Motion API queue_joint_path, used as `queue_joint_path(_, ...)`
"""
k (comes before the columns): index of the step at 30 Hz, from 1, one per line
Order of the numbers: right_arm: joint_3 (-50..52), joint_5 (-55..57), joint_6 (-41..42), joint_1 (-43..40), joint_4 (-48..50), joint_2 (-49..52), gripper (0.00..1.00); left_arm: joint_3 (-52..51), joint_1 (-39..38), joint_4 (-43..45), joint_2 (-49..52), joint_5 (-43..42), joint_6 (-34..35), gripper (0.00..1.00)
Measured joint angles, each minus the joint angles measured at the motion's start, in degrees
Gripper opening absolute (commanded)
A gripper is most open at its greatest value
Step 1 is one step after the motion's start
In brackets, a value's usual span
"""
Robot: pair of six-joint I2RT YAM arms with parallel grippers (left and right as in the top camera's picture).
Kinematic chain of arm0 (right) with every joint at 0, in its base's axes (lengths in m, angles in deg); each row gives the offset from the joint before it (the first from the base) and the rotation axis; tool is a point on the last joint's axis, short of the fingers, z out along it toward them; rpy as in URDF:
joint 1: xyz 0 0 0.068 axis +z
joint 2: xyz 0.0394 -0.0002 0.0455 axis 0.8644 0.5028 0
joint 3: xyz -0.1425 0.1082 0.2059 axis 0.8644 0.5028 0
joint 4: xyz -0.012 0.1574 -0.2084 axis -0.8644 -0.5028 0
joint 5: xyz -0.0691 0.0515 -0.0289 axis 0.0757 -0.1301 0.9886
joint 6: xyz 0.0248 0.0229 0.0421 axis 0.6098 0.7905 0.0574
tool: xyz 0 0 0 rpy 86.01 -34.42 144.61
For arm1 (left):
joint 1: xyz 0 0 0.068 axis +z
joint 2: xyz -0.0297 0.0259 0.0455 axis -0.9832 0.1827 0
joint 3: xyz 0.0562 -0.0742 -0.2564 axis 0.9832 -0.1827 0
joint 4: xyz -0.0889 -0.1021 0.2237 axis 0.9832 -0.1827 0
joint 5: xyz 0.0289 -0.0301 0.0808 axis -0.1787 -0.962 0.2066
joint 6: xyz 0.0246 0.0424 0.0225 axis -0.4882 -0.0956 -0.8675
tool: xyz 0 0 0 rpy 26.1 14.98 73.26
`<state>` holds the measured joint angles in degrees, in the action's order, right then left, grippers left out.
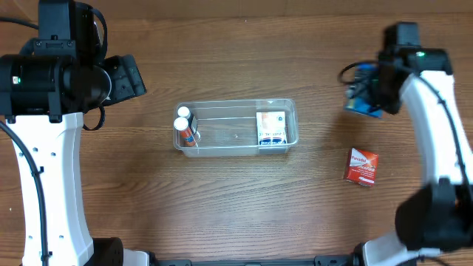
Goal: Pack container
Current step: 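Carry the blue box into the container's middle and lower it upright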
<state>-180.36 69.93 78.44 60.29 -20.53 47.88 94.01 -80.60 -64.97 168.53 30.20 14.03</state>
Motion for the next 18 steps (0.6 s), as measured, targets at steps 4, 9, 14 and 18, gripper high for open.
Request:
queue_joint_path(4,-0.37,-1.55,0.52,12.81,-0.90,-3.85,0.62,0.00,0.00,0.04,0.00,0.00,0.00,0.84)
queue_joint_path(9,-0.37,-3.02,4.44,26.47,2.84,-2.67,0.62,0.00,0.00,0.22,0.00,0.00,0.00,0.85)
queue_joint_path(14,-0.37,-3.69,8.61,35.30,8.63,1.42,0.62,0.00,0.00,0.22,0.00,0.00,0.00,0.85)
queue_joint_path(18,-0.37,-3.85,11.43,37.83,11.47,6.25,0.62,0.00,0.00,0.22,0.00,0.00,0.00,0.85)
